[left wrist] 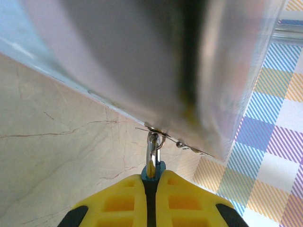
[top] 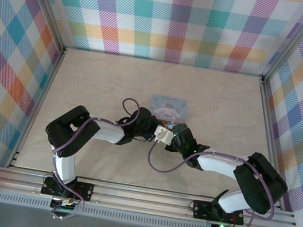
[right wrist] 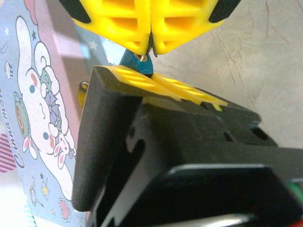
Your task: Unlock the padlock with the key
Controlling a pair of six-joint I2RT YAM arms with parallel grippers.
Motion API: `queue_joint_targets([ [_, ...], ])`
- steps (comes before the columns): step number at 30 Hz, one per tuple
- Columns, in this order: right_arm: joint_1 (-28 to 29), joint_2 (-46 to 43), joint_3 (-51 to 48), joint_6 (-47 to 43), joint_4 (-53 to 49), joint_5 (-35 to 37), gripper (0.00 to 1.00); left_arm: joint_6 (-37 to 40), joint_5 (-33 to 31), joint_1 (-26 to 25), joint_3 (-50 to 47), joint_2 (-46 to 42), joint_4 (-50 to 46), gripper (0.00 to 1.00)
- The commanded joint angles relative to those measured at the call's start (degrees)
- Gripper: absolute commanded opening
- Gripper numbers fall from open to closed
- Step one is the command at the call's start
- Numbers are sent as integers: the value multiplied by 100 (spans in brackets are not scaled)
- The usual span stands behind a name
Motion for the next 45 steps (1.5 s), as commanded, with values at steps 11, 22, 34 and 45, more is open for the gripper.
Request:
queue_joint_targets([
  [11, 115, -121, 178, 1343, 58, 434, 0, 7, 291, -69, 46, 67, -258, 8],
  [22, 121, -389, 355, 2417, -130, 256, 0, -11, 295, -67, 29, 76, -246, 8],
  [34, 57, 1, -101, 3979, 747, -255, 0, -18, 300, -69, 21, 96, -233, 8],
  [45, -215, 34, -331, 4859, 882, -630, 0, 23, 291, -68, 52, 148, -240, 17],
])
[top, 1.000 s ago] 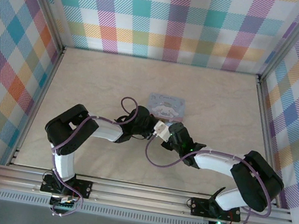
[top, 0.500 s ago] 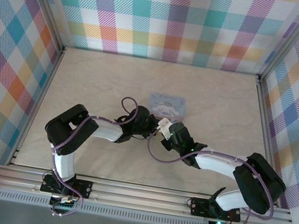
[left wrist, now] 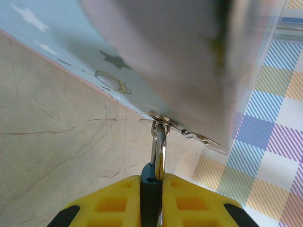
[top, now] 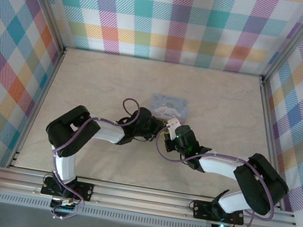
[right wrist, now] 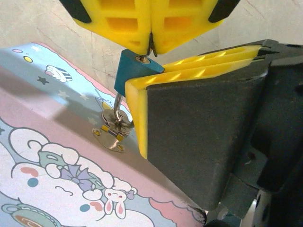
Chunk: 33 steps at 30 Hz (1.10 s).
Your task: Unlock the padlock with the key
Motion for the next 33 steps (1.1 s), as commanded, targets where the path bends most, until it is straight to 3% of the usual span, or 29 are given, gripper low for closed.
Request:
queue_joint_targets([
  [1, -101, 114, -23, 443, 358, -235, 0, 44, 214, -69, 41, 115, -226, 20],
  [12, -280, 241, -190, 695, 573, -570, 0, 236, 100, 7, -15, -147, -507, 36],
  [18, -455, 180, -321, 1026, 742, -850, 0, 453, 61, 180, -100, -488, -588, 58],
  [21, -565, 110, -390, 1184, 798, -1014, 0, 707, -37, 272, -96, -801, -938, 67],
  [33, -1041, -14, -566, 1894, 935, -1633, 0, 1981, -546, 845, 312, -1889, -3066, 78],
])
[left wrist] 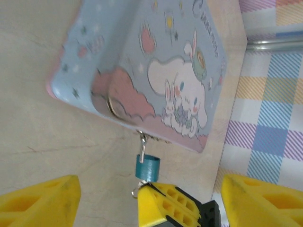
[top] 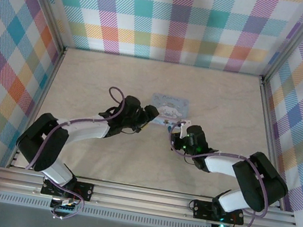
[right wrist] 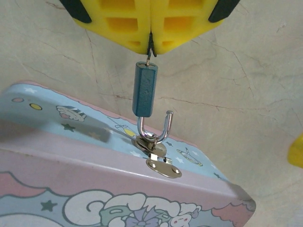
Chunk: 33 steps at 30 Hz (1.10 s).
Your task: Unlock the padlock with the key
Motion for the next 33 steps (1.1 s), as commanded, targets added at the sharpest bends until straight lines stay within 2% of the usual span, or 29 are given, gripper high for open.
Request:
queue_joint_targets([
  [1, -185, -147, -70, 392, 135, -384, 0, 570, -148, 247, 249, -215, -928, 80],
  [7, -594, -262, -40, 857, -81, -952, 0, 1049, 322, 843, 620, 26, -1246, 81],
  [10, -775, -197, -34, 1133, -95, -1228, 0, 1313, 561, 961, 925, 322, -1302, 81],
  [14, -918, -35, -35, 1329, 2, -1459, 0, 1709, 625, 1016, 1517, 824, -1614, 79],
  [23, -1052, 97, 0, 1482, -46, -1498, 0, 2298, 1126, 1075, 2905, 2063, -2262, 78],
  [33, -1132, 213, 58, 1579, -133, -1553, 0, 2365, 1228, 1074, 3535, 2889, -2406, 78],
])
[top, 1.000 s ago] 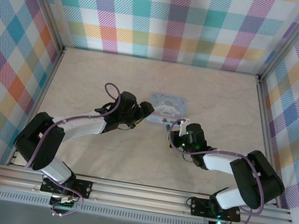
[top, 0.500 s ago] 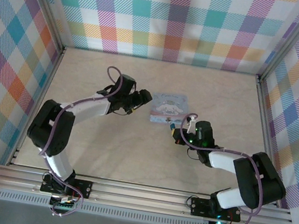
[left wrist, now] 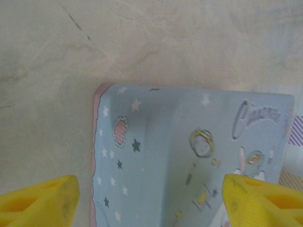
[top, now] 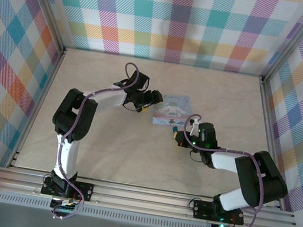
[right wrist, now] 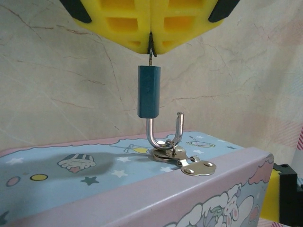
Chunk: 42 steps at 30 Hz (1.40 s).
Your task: Unlock the padlock with the key
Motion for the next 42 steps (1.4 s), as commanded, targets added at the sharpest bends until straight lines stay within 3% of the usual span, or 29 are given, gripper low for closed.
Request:
queue_joint_targets([
  [1, -86, 77, 75, 156, -57, -55, 0, 110, 61, 60, 147, 154, -186, 78],
  [9, -209, 199, 128, 269, -198, -124, 4, 206, -233, 65, -211, 146, -238, 78],
  [16, -241, 158, 124, 228, -304, -196, 23, 241, -320, 67, -685, -20, -140, 78],
  [20, -250, 48, 50, 90, -214, -327, 40, 187, -410, 63, -1044, -128, -9, 78],
  [26, -335, -292, -11, -150, -350, -399, 51, 105, -489, 60, -1581, -439, 159, 78],
  [34, -610, -400, 167, -182, -176, -1208, 68, 13, -547, 55, -2236, -941, 306, 78],
  [38, -638, -185, 339, -113, 287, -1647, 79, -17, -619, 42, -2573, -1229, 318, 79],
  [42, -637, 207, 727, -31, 441, -2011, 85, -59, -691, 29, -2883, -1593, 291, 79],
])
